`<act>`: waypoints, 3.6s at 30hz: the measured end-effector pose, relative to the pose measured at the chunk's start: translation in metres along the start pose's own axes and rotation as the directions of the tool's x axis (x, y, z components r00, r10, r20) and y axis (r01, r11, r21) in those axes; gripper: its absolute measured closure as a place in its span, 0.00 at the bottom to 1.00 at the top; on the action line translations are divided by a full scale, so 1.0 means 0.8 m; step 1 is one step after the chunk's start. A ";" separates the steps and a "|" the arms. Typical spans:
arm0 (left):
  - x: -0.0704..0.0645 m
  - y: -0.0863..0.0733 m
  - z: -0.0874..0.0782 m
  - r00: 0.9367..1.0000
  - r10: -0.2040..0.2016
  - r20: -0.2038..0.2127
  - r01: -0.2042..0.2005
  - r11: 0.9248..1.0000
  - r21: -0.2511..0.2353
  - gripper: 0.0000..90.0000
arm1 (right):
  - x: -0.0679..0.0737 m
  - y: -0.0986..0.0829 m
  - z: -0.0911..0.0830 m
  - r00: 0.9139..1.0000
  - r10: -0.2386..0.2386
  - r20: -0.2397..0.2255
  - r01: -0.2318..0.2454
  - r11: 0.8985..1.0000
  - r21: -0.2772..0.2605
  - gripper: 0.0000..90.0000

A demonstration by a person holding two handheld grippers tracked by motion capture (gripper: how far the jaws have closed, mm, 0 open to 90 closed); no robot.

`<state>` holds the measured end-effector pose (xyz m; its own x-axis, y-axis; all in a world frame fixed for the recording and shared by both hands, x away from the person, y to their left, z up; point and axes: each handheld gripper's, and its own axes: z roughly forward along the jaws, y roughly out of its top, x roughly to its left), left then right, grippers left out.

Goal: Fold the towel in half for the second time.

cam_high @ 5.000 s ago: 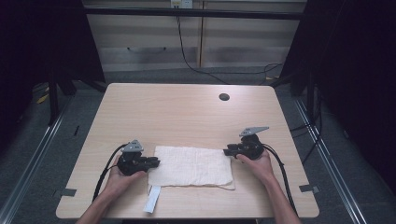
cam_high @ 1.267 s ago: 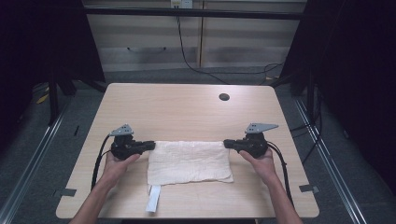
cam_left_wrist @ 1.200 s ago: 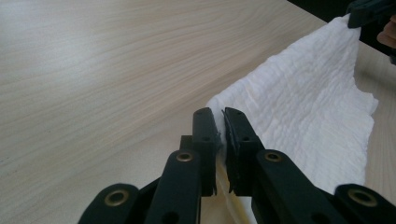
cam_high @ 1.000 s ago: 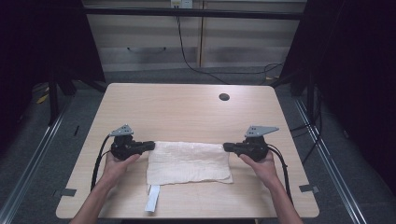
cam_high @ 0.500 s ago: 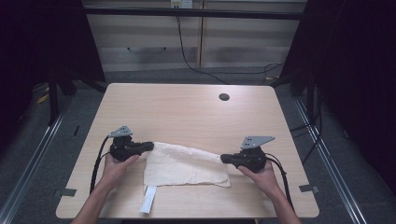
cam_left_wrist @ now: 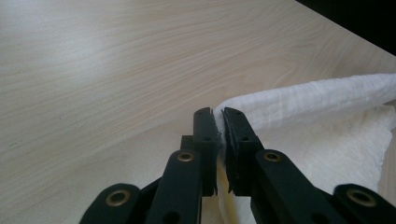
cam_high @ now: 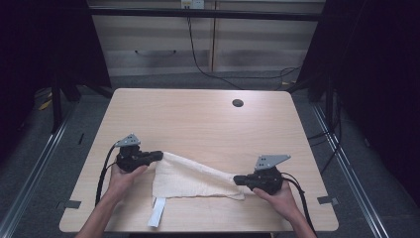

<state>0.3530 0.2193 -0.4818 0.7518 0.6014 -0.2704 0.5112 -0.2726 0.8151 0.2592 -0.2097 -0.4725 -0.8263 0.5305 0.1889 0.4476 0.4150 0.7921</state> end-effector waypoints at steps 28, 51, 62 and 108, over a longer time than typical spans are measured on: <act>-0.016 0.040 0.031 0.999 0.046 0.020 -0.045 0.998 -0.040 0.94 | -0.005 -0.015 0.018 0.991 0.018 0.136 -0.046 0.977 0.206 0.99; -0.039 0.021 -0.001 0.990 0.120 0.071 -0.117 0.992 -0.042 0.94 | -0.013 -0.025 0.014 0.985 0.103 0.139 -0.122 0.983 0.136 0.99; -0.059 0.009 -0.018 0.980 0.171 0.097 -0.171 0.985 -0.005 0.94 | -0.013 -0.025 0.014 0.985 0.099 0.138 -0.118 0.984 0.134 0.99; -0.043 -0.028 0.028 0.972 0.224 0.065 -0.232 0.955 0.182 0.94 | -0.036 -0.009 0.026 0.965 0.103 0.240 -0.140 0.980 0.139 0.99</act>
<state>0.3250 0.1878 -0.5019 0.8727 0.4750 -0.1133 0.3894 -0.5369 0.7484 0.2867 -0.2127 -0.4953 -0.6693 0.7325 0.1247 0.6018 0.4359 0.6693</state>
